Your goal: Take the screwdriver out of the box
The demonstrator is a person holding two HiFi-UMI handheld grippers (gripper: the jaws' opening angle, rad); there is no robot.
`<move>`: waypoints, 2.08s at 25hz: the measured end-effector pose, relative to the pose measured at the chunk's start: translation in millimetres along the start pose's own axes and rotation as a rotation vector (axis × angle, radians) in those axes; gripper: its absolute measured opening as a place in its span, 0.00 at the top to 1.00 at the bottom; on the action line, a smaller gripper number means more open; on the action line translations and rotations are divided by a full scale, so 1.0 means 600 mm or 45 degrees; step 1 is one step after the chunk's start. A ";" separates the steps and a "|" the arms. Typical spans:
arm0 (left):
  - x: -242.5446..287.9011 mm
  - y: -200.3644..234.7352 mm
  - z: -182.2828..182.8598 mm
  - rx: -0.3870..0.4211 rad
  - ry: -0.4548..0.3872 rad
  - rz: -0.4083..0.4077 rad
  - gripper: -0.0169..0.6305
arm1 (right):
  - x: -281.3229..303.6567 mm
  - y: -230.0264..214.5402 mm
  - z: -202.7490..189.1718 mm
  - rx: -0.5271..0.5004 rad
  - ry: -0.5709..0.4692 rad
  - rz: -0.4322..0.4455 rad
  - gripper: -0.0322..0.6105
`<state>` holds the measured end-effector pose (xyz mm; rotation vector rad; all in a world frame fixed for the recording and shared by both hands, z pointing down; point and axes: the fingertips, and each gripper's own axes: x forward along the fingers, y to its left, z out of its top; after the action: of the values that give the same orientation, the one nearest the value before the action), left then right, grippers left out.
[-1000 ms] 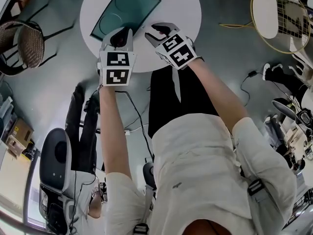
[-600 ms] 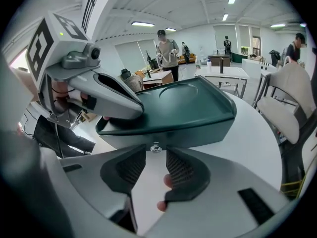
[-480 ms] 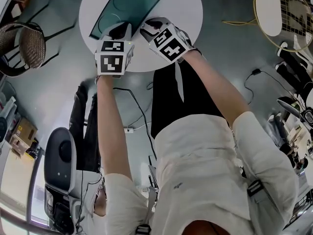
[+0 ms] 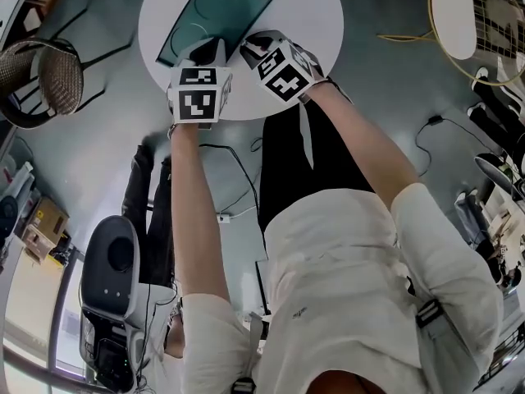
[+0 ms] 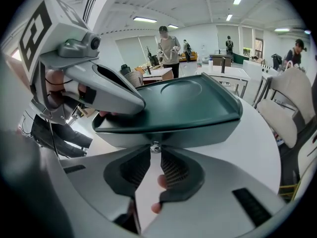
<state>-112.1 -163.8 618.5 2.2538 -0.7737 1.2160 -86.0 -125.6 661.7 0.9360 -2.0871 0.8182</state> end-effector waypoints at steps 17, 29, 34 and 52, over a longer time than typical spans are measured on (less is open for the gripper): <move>0.000 0.001 0.000 -0.067 0.000 0.028 0.96 | -0.050 0.009 -0.080 0.040 0.075 0.001 0.84; 0.001 -0.002 0.000 -0.067 0.000 0.030 0.96 | -0.078 0.014 -0.123 0.070 0.096 -0.025 0.84; 0.001 -0.004 0.004 -0.052 -0.009 0.044 0.96 | -0.090 0.014 -0.138 0.060 0.112 -0.024 0.84; -0.004 -0.008 0.000 -0.047 -0.020 0.068 0.96 | -0.112 0.012 -0.170 0.053 0.105 0.019 0.84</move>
<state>-109.7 -159.7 615.9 2.2290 -0.8601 1.1996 -24.2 -19.7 663.8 0.8943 -2.0156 0.8963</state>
